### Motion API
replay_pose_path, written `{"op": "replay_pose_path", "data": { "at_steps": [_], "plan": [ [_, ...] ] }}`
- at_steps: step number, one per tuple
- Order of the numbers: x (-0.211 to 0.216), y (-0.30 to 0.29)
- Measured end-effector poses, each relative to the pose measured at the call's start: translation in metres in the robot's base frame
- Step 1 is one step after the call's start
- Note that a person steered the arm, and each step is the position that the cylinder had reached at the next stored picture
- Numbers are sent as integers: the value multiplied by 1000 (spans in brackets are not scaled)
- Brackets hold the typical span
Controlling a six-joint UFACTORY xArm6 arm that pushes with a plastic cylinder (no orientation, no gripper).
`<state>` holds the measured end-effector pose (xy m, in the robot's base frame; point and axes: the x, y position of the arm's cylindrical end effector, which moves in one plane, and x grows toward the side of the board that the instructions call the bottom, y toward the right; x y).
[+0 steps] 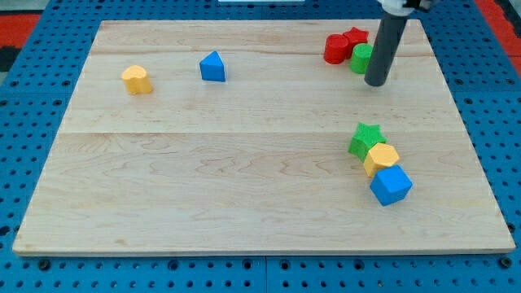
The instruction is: Push red star to the left of red circle
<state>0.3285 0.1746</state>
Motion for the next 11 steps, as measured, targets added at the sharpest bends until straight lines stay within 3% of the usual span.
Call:
{"op": "replay_pose_path", "data": {
  "at_steps": [2,3,4,7,11],
  "plan": [
    [-61,-3],
    [-76,36],
    [-135,46],
    [-137,10],
    [-136,-103]
  ]
}}
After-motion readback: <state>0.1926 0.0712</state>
